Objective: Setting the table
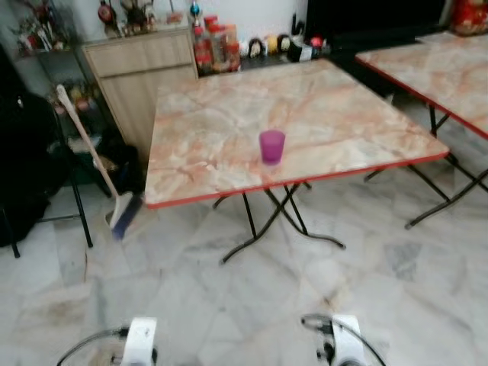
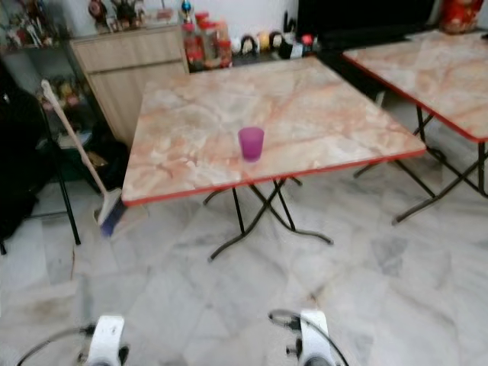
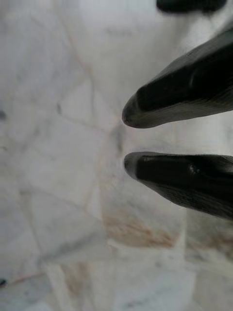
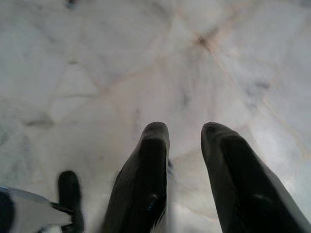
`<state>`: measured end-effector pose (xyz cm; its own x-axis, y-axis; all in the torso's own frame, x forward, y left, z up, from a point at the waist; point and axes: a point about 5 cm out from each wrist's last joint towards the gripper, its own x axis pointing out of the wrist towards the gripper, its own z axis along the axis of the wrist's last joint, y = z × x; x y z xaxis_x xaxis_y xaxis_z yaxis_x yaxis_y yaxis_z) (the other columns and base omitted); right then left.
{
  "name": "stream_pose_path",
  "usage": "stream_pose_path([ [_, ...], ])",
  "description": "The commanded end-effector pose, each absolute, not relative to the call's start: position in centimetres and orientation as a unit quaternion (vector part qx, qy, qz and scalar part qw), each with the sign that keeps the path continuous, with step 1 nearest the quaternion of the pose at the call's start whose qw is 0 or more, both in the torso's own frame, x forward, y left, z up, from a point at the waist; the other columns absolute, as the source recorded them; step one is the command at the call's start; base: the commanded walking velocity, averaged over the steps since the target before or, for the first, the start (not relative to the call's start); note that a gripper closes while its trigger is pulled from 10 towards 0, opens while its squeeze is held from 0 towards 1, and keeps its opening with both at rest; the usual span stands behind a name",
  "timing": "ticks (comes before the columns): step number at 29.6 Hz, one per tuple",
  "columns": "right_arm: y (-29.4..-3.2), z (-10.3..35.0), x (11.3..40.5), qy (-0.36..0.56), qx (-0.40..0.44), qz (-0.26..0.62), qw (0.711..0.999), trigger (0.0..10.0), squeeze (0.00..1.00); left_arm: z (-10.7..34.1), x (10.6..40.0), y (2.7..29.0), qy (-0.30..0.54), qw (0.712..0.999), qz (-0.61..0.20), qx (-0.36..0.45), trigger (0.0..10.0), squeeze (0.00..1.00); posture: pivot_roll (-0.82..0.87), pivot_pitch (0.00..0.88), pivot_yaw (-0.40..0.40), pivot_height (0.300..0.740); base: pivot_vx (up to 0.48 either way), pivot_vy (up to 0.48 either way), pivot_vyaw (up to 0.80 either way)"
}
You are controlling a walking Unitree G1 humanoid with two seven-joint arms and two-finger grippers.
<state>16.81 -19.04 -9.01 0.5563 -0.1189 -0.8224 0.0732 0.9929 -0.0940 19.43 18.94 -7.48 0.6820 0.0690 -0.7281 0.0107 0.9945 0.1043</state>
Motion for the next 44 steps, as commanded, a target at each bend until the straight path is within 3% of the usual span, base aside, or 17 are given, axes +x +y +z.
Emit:
stream_pose_path([
  [1, -18.73, -8.75, 17.48, 0.459, -0.017, -0.055, 0.887, 10.0, 0.00, -7.44, 19.32, 19.75, 0.402, 0.913, 0.021, 0.059, 10.0, 0.00, -0.01, 0.000, 0.078, 0.699, 0.330, 0.000, 0.00],
  [19, -18.60, -8.69, 17.60, 0.453, -0.005, -0.053, 0.890, 10.0, 0.00, -7.47, 19.25, 19.76, 0.403, 0.913, 0.021, 0.057, 10.0, 0.00, 0.00, 0.000, 0.079, 0.699, 0.326, 0.000, 0.00],
  [25, -18.43, -8.65, 17.72, 0.452, -0.015, -0.037, 0.891, 10.0, 0.00, -7.47, 19.27, 19.75, 0.403, 0.913, 0.020, 0.057, 10.0, 0.00, 0.00, 0.000, 0.080, 0.739, 0.324, 0.000, 0.00],
  [36, -18.51, -8.67, 17.63, 0.451, -0.012, -0.040, 0.892, 10.0, 0.00, -7.48, 19.23, 19.67, 0.401, 0.914, 0.021, 0.053, 10.0, 0.00, 0.00, 0.000, 0.078, 0.740, 0.319, 0.000, 0.00],
  [44, -18.40, -8.64, 17.71, 0.451, -0.015, -0.034, 0.892, 10.0, 0.00, -7.46, 19.28, 19.53, 0.399, 0.915, 0.019, 0.052, 10.0, 0.00, 0.00, 0.000, 0.076, 0.740, 0.000, 0.000, 0.00],
])
